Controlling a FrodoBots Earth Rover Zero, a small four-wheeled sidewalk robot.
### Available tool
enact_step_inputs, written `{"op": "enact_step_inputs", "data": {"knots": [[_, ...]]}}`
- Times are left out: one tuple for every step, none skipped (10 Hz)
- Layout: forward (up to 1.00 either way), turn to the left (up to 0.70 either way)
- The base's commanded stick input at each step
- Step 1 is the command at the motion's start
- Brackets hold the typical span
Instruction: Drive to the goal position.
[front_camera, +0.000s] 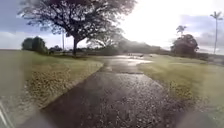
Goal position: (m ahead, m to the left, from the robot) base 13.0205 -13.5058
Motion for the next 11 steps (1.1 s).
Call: {"op": "enact_step_inputs", "data": {"knots": [[0.60,0.00],[0.60,0.00],[0.60,0.00],[0.60,0.00],[0.60,0.00],[0.60,0.00],[0.60,0.00],[0.60,-0.02],[0.60,-0.07],[0.60,-0.13],[0.60,-0.15]]}}
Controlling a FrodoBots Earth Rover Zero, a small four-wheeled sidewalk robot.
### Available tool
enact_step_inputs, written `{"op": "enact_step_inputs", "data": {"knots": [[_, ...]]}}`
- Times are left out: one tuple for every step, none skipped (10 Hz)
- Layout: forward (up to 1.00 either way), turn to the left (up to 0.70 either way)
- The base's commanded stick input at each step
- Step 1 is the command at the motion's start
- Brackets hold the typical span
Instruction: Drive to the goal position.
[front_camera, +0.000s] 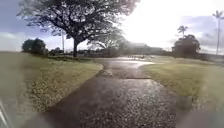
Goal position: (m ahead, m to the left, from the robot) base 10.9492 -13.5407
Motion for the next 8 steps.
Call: {"op": "enact_step_inputs", "data": {"knots": [[0.60,-0.15],[0.60,-0.15],[0.60,-0.15],[0.60,-0.15],[0.60,-0.15],[0.60,-0.15],[0.60,-0.15],[0.60,-0.15]]}}
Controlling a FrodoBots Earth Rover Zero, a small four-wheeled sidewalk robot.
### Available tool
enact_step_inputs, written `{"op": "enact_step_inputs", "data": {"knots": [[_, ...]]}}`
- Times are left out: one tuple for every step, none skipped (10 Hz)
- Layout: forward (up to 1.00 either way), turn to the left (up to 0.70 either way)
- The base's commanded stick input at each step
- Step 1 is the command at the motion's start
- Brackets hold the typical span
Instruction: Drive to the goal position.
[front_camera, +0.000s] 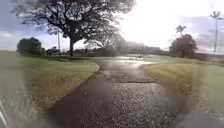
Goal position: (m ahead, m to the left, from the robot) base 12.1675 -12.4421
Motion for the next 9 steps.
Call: {"op": "enact_step_inputs", "data": {"knots": [[0.60,-0.12],[0.60,-0.04],[0.60,0.00],[0.60,0.00],[0.60,0.00],[0.60,0.00],[0.60,0.00],[0.60,0.00],[0.60,0.00]]}}
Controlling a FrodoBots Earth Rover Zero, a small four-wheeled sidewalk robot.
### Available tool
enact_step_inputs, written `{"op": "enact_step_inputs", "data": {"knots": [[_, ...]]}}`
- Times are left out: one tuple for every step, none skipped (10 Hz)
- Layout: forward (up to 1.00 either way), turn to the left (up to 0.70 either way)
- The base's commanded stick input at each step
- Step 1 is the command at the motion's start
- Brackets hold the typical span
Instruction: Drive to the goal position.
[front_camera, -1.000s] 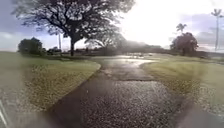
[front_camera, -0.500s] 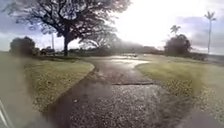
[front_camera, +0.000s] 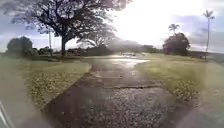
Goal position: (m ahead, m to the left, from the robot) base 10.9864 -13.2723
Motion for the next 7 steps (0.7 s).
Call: {"op": "enact_step_inputs", "data": {"knots": [[0.60,0.00],[0.60,0.00],[0.60,0.00],[0.60,0.00],[0.60,0.00],[0.60,0.00],[0.60,0.00]]}}
